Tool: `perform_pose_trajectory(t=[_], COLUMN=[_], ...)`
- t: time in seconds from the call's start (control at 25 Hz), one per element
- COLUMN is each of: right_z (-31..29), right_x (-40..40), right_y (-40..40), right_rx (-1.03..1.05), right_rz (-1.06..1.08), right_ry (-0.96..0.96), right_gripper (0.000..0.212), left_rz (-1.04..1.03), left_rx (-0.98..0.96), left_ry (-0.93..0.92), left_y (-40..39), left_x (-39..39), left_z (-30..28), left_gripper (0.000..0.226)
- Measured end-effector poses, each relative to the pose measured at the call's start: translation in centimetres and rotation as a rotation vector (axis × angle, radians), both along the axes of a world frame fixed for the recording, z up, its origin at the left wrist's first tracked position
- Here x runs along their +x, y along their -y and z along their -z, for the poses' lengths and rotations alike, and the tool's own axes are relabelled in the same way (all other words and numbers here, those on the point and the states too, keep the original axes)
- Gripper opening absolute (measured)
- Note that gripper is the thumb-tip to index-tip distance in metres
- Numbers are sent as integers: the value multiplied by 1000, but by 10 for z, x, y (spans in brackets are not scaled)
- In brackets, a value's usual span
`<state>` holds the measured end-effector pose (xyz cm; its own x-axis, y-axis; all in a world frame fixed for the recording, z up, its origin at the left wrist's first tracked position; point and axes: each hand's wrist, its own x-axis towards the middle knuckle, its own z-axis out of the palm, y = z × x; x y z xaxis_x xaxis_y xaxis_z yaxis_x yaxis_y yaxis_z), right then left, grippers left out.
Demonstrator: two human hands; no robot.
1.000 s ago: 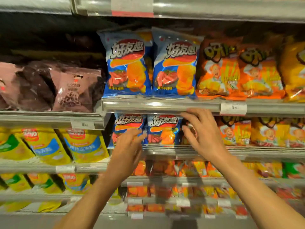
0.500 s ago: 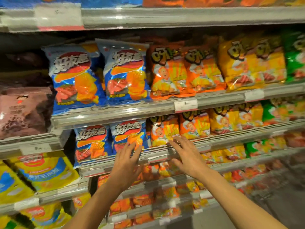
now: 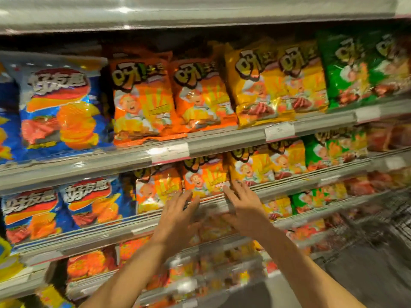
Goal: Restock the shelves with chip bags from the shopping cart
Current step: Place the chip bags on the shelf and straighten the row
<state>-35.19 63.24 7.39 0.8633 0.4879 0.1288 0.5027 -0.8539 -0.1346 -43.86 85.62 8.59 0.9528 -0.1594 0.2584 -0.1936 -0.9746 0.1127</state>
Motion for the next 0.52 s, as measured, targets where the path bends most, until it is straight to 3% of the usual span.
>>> perform_pose_trajectory(t=[0.24, 0.36, 0.52], right_z=[8, 3, -9], right_x=[24, 24, 29], right_y=[10, 7, 5], right_rx=[24, -113, -199], right_rz=[-187, -213, -231], right_ry=[153, 56, -122], right_gripper=[85, 90, 88], left_rz=[-414, -455, -436], left_rx=[47, 176, 132], left_ry=[-179, -311, -334], left_y=[41, 40, 36], left_x=[26, 29, 35], left_z=[15, 22, 21], left_gripper=[86, 87, 87])
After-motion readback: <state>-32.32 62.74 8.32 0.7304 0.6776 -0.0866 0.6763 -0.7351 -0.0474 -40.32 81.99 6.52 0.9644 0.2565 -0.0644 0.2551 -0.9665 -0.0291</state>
